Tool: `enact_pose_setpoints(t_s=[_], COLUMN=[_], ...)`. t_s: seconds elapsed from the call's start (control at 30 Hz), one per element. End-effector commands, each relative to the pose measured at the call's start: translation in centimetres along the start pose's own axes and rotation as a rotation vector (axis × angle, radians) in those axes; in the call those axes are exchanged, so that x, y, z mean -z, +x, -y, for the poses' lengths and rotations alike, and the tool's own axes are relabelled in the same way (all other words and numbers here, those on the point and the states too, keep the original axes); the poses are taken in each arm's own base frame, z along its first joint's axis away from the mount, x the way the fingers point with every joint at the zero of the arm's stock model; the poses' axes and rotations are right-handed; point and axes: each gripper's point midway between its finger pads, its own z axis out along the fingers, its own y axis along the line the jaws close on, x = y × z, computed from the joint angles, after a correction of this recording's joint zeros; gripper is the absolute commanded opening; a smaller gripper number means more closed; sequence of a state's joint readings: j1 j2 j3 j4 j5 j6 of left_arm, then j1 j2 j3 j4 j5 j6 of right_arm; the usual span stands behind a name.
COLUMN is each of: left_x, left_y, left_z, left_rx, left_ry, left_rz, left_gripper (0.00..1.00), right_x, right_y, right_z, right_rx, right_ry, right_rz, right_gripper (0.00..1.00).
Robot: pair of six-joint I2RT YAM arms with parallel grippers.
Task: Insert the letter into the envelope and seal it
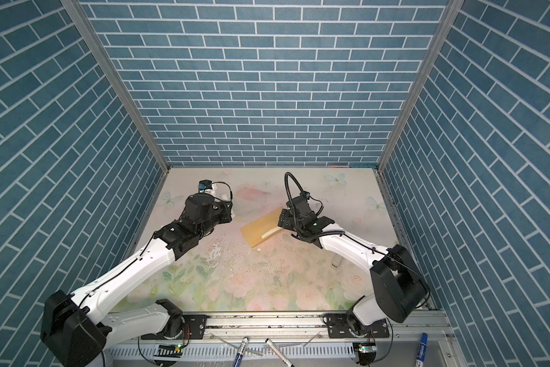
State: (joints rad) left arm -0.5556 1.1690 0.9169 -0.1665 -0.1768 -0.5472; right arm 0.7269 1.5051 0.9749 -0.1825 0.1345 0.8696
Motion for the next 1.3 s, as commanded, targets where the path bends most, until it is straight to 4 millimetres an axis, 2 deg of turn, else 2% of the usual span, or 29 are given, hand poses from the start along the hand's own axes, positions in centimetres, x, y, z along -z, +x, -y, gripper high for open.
enact_pose_setpoints(t_s=[0.0,0.3,0.63,0.83,1.23,1.27], left_x=[0.0,-0.4,-0.9,-1.1,-1.8,-1.8], left_y=[-0.8,-0.4,-1.3,-2.0,-1.7,-1.7], left_z=[0.5,1.0,2.2,3.3,3.6,3.5], left_rx=[-0.018,-0.028,-0.099,-0.122,-0.139,-0.137], left_ry=[0.023,0.05,0.089,0.12,0.117,0.114], left_rz=[0.027,0.013,0.025,0.026,-0.002,-0.001], left_gripper=[0.0,0.0,0.0,0.0,0.0,0.0], right_x=[-0.6,-3.9,-7.1,-8.1,-9.0,-9.0], right_y=[0.5,2.7,4.3,4.7,5.5,5.6], right_z=[-0.7,-1.2,-1.2,-0.9,-0.2,-0.2], right_rx=[-0.122,-0.19,-0.229,-0.233,-0.171,-0.163], right_ry=[0.029,0.03,0.048,0.06,0.079,0.078], right_rz=[-0.045,-0.12,-0.16,-0.162,-0.185,-0.19], right_gripper=[0.78,0.66,0.54,0.38,0.0,0.0])
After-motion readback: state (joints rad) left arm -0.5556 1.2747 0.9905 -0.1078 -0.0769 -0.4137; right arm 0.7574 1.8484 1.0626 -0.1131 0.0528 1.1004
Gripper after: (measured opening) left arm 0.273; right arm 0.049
